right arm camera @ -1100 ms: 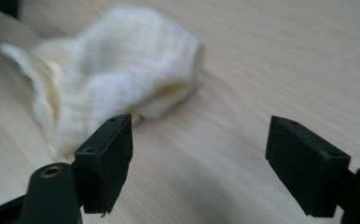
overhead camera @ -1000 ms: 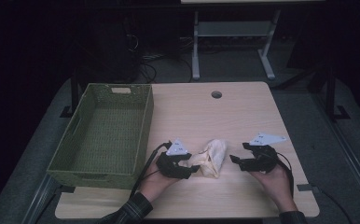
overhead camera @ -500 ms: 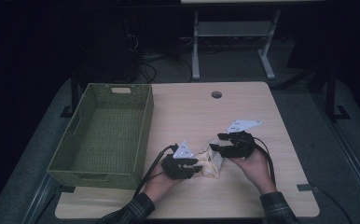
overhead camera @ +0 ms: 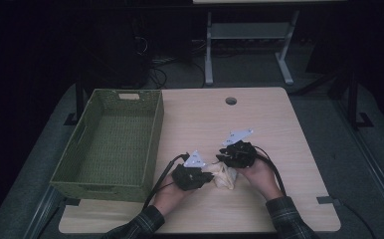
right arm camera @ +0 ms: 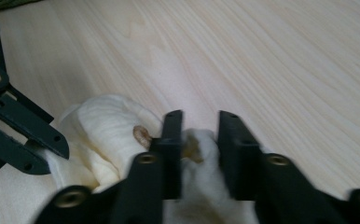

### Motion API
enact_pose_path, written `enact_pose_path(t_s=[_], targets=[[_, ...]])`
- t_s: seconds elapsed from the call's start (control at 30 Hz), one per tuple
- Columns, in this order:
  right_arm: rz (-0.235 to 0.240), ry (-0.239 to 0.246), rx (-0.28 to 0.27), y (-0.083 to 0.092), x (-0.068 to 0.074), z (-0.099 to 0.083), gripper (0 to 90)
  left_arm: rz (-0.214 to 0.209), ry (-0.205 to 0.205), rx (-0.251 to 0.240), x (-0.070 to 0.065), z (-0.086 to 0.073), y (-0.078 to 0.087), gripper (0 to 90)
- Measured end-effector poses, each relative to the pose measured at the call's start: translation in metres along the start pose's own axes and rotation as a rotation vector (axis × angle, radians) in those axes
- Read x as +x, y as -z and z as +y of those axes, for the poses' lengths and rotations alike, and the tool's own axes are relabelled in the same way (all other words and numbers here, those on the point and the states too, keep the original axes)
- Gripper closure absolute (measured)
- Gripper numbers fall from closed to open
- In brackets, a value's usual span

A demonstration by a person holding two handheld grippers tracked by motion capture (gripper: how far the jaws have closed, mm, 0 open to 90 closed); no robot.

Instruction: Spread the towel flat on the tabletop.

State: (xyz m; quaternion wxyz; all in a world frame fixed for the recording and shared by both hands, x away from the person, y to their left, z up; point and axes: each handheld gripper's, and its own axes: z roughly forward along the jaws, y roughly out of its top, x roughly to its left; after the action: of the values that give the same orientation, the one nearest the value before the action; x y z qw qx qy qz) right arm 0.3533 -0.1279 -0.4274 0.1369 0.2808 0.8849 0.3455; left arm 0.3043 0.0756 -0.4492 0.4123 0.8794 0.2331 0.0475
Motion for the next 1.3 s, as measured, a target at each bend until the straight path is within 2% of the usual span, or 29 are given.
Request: enact_pose_path(t_s=[0.07,0.13,0.23,0.37,0.4,0.57,0.67,0.83,1.03,1.13,1.2,1.3], targets=[[-0.001,0.007,-0.003,0.001,-0.001,-0.001,83.5,-0.001,0.001,0.001,0.000,0.000,0.000,84.9],[-0.001,0.004,-0.014,0.004,-0.004,-0.002,84.6,-0.002,0.002,0.002,0.000,0.000,0.000,85.1],[0.004,-0.034,-0.055,0.012,-0.009,-0.005,84.8,-0.007,0.002,0.005,0.000,0.000,0.000,85.5],[-0.012,-0.065,-0.100,0.028,-0.018,-0.010,85.0,0.003,0.003,-0.002,0.003,0.000,0.005,85.8],[-0.017,-0.071,-0.114,0.034,-0.021,-0.012,85.0,0.005,0.020,-0.014,0.004,0.000,0.006,85.8],[-0.053,-0.127,-0.152,0.061,-0.036,-0.030,85.0,0.010,0.032,-0.022,0.007,-0.001,0.008,86.0],[-0.059,-0.176,-0.164,0.074,-0.044,-0.048,84.9,0.006,0.036,-0.020,0.006,-0.001,0.009,85.9],[-0.061,-0.255,-0.138,0.086,-0.048,-0.085,84.6,-0.005,0.027,-0.014,0.004,0.000,0.007,86.0],[-0.059,-0.298,-0.075,0.090,-0.042,-0.116,84.3,-0.027,0.017,0.005,-0.001,0.000,0.003,86.0],[-0.056,-0.303,-0.068,0.092,-0.038,-0.121,82.3,-0.035,0.005,0.015,-0.003,0.000,0.002,86.0],[-0.066,-0.304,-0.066,0.093,-0.036,-0.122,77.1,-0.036,0.005,0.015,-0.003,0.000,0.002,86.0],[-0.070,-0.306,-0.085,0.095,-0.037,-0.120,72.7,-0.037,0.006,0.015,-0.002,0.000,0.002,86.0]])
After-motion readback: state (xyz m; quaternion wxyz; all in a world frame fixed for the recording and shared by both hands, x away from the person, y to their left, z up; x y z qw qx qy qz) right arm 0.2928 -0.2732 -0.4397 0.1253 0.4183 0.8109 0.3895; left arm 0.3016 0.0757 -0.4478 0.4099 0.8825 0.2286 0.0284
